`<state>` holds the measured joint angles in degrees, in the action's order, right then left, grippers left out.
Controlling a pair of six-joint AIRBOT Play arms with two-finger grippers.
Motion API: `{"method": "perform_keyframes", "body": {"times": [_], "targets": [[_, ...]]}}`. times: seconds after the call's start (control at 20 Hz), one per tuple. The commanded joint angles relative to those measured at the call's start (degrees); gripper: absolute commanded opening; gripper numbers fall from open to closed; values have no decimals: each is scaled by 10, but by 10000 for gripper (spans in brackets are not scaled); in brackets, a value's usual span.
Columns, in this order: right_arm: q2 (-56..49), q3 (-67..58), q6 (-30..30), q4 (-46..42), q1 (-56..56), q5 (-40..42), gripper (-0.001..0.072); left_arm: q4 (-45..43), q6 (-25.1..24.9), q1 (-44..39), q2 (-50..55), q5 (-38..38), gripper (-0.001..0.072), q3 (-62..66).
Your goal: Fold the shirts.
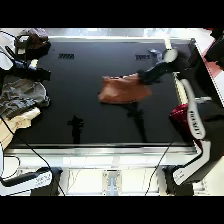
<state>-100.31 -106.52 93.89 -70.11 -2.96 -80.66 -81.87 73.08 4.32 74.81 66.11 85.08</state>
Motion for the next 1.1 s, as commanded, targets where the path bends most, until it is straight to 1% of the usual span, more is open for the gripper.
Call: {"method": "perform_keyframes", "body": {"times": [0.0, 0.2, 0.4, 0.55, 0.75, 0.9, 0.95, 1.0, 1.05], "targets": [[69, 0, 1, -93, 120, -72, 14, 0, 0, 1, 0, 0, 9, 0], [138, 3, -36, -133, 255, -137, 13, 0, 3, 0, 0, 0, 10, 0], [234, 61, -66, -137, 389, -146, 14, 0, 5, 0, 0, 0, 10, 0], [316, 162, -81, -137, 494, -139, 13, 0, 17, 0, 0, 0, 10, 0], [421, 355, -97, -141, 626, -79, 13, 0, 17, 0, 0, 0, 10, 0], [445, 469, -127, -153, 669, -45, 14, 0, 18, 0, 0, 0, 10, 0], [444, 491, -127, -167, 670, -34, 15, 0, 18, 0, 0, 0, 10, 0], [444, 506, -126, -170, 670, -19, 30, 0, 18, 0, 0, 0, 10, 0], [444, 511, -126, -168, 670, -9, 138, 0, 18, 0, 0, 0, 10, 0]]}}
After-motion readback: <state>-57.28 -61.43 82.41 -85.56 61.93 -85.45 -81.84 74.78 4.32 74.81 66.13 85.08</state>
